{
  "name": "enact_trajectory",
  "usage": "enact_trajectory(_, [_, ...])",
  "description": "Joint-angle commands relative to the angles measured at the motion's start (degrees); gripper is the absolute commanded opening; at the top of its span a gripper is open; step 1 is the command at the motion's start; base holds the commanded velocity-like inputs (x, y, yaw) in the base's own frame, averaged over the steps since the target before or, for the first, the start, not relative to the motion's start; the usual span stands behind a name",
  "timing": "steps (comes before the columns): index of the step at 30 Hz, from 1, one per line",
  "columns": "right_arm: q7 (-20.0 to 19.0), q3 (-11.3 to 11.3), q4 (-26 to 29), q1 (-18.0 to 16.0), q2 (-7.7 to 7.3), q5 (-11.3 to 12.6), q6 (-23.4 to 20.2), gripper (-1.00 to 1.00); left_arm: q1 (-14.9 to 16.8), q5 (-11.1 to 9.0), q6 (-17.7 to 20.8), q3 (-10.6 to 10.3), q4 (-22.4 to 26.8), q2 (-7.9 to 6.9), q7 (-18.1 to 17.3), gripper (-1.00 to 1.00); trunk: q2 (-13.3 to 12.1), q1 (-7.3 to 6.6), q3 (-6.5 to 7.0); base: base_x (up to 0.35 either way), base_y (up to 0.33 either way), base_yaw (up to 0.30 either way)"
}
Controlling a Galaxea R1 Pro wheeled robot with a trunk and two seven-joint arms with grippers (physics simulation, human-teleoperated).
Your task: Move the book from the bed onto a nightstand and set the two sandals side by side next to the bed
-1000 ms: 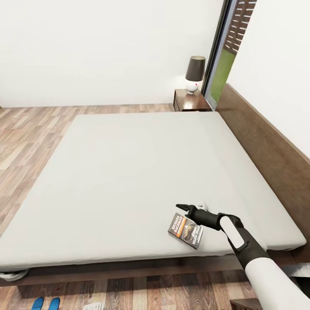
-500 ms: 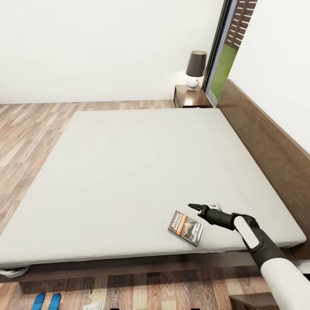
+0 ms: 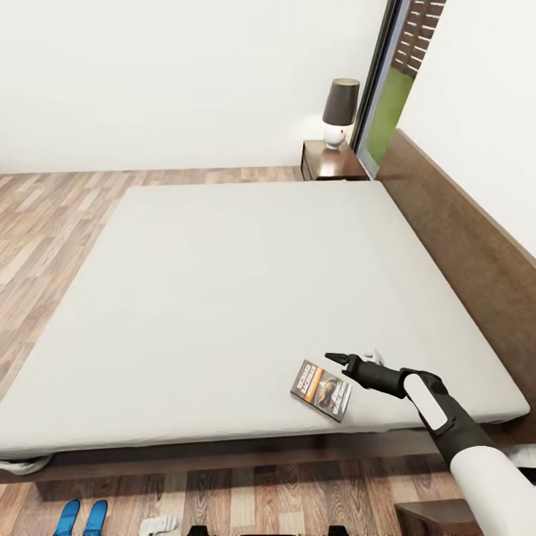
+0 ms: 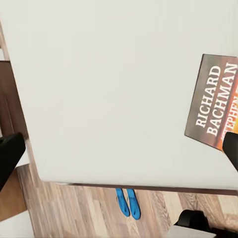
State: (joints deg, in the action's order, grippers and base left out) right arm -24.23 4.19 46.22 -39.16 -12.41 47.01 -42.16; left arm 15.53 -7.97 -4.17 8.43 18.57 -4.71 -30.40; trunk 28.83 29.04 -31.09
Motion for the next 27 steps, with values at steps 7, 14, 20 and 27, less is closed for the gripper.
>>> enact_trajectory(7, [-0.2, 0.1, 0.0, 0.0, -0.24, 0.1, -0.2, 1.00, 0.0, -0.3, 1.8, 0.2, 6.8, -0.81, -11.4, 1.00, 0.1, 0.02, -0.66, 0.000, 0.000, 0.000])
enact_trajectory(14, [-0.2, 0.1, -0.1, 0.0, -0.48, 0.4, -0.2, 1.00, 0.0, -0.4, 6.1, 0.4, 10.0, -1.10, -13.2, 1.00, 0.1, 0.02, -1.26, 0.000, 0.000, 0.000])
enact_trajectory(20, [-0.2, 0.1, -0.2, 0.0, -0.49, 0.4, -0.2, 1.00, 0.0, -0.3, 6.6, 2.6, 10.3, -1.73, -13.4, 1.00, 0.1, 0.02, -1.79, 0.000, 0.000, 0.000])
enact_trajectory(27, [0.0, 0.1, -0.2, 0.0, -0.16, 0.0, -0.1, 1.00, 0.0, -0.2, 6.7, 4.1, 10.3, -1.99, -13.5, 1.00, 0.1, 0.02, -2.40, 0.000, 0.000, 0.000])
